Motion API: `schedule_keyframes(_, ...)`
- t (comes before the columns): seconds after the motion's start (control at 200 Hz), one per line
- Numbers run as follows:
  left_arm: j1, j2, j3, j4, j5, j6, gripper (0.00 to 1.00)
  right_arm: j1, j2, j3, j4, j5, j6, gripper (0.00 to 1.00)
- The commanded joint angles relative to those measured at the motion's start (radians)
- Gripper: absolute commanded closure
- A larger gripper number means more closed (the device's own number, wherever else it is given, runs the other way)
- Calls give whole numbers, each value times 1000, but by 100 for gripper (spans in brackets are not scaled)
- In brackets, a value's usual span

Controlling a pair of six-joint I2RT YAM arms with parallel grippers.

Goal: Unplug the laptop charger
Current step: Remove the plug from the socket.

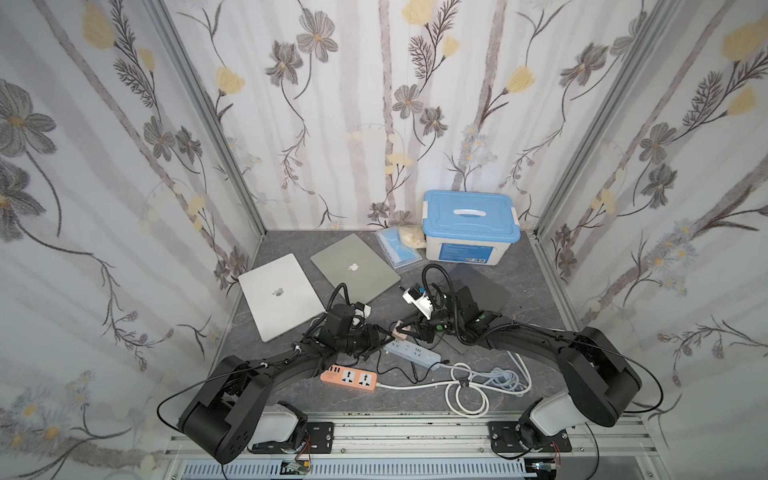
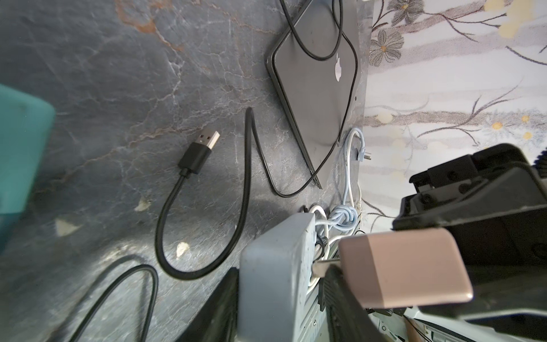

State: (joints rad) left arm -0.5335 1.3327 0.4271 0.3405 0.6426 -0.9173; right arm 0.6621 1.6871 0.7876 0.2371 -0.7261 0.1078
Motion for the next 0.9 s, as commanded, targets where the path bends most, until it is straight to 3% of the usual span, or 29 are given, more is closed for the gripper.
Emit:
schedule_keyframes(0.0,-2,5,-2,53,10,-6,57,2,6,-2,95,-82,6,100)
schedule_keyframes(0.195,-2,-2,-14,17,-9,9,60,2,5,0,84,-55,4,100)
schedule_keyframes(0.365,-2,13,18,-191,-60,85,59,1,0,43,-14,57,-21,100)
schedule_keyframes(0.649,-43,102,18,-174,-56,87,59,-6,32,146,-122,164,-45,100)
schedule_keyframes(0.894,-52,94,35,-207,-70,108,54,-16,105,231,-175,221,-46,100)
